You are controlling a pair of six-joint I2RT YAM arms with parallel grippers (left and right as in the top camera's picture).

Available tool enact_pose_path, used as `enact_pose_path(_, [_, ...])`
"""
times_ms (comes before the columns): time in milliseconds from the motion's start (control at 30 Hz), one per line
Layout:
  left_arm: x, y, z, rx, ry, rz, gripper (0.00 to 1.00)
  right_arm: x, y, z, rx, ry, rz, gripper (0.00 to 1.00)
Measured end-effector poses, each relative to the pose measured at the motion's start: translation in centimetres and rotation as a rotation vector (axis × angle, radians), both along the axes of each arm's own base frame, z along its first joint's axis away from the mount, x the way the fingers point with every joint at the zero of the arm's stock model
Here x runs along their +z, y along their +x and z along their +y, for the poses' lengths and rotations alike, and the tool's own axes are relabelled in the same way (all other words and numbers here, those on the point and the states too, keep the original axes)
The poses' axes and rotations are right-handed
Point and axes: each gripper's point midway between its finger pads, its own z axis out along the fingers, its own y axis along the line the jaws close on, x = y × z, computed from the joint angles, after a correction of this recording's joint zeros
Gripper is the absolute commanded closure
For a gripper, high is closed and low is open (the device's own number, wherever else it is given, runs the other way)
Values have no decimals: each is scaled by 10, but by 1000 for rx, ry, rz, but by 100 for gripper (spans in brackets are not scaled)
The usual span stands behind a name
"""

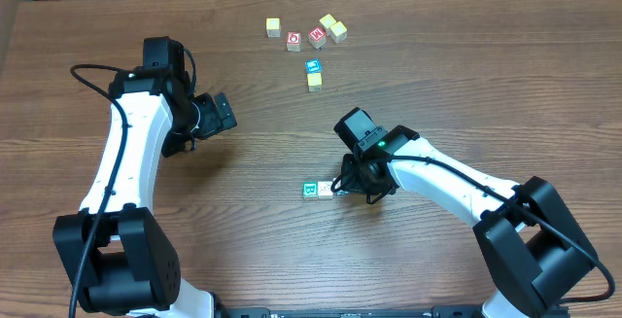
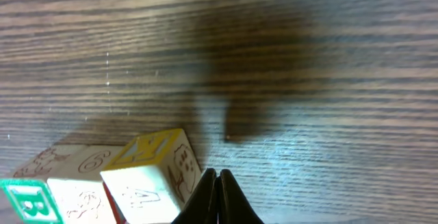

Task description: Flip 4 blocks

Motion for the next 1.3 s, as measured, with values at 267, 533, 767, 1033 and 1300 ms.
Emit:
enact_pose_path(267, [0,0,0,0,0,0,0,1,-5,7,9,42,30,96])
enact_pose_path(533, [0,0,0,0,0,0,0,2,-10,12,16,72,57,96])
enact_pose_path(767, [0,0,0,0,0,0,0,1,-8,8,10,51,45,96])
enact_pose_path(1033, [0,0,0,0,0,0,0,11,57,-2,-60,48,-197,96])
enact_pose_path(1300, [0,0,0,0,0,0,0,15,59,12,-6,72,-237,96])
